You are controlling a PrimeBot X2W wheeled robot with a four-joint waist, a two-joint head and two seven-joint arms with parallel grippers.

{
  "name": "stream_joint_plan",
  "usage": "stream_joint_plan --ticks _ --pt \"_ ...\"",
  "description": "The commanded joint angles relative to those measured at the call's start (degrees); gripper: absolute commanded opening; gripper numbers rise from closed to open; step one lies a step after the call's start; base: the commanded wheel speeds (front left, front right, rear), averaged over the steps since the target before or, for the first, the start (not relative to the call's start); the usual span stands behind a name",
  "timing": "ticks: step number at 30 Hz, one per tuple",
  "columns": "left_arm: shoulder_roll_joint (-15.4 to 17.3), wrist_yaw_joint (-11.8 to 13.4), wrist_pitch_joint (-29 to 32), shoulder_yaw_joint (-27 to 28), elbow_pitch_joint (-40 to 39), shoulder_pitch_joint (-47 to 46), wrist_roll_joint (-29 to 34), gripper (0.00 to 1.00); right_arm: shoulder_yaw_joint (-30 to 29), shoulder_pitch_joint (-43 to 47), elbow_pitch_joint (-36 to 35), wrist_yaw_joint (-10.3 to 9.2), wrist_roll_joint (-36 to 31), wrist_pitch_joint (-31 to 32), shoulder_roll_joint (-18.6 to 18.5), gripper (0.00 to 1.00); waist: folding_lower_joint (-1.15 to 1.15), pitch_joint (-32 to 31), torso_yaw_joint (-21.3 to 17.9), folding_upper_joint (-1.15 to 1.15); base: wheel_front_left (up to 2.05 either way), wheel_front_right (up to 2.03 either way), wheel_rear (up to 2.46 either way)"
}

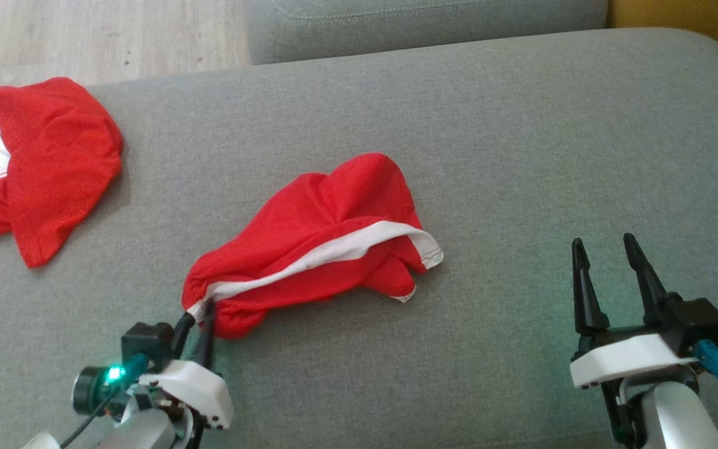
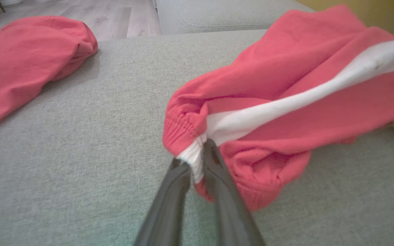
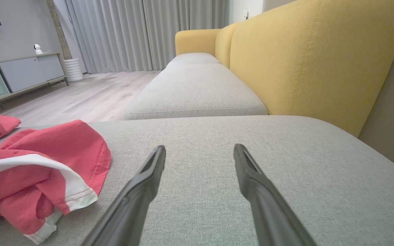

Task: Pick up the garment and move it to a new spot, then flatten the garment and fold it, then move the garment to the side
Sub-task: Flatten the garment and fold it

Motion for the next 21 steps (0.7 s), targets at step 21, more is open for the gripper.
stream_joint_plan --ticks 21 --pt "-5.14 0.66 -1.76 16.39 -12.86 9.34 6.39 1.00 -1.61 2.16 -2.24 0.43 0.59 -0.79 -0.34 1.00 0.00 -5.69 6.73 0.00 0.00 0.00 0.00"
